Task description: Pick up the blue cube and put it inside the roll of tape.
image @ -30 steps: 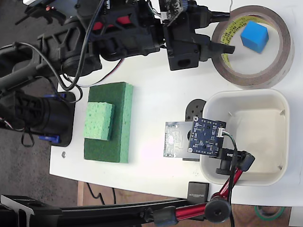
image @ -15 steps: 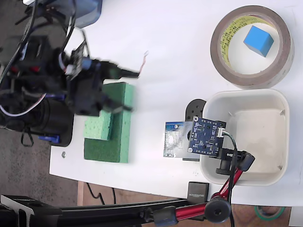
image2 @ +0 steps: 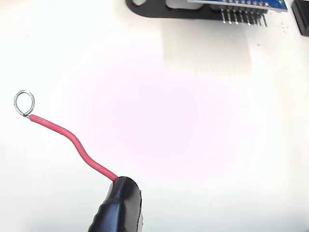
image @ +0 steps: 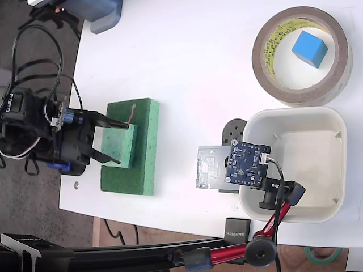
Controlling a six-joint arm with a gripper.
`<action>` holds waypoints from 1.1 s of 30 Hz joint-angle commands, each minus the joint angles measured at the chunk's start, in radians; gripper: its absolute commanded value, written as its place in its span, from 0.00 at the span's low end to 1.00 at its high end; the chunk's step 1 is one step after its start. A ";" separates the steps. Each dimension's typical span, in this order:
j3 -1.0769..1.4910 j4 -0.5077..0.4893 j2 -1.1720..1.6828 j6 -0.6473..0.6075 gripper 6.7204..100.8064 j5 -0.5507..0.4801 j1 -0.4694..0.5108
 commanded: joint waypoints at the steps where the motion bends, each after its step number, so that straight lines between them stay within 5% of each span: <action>1: 0.018 -0.026 0.008 -0.003 0.99 0.015 0.000; 33: 0.055 -0.032 0.008 -0.008 0.99 -0.012 0.009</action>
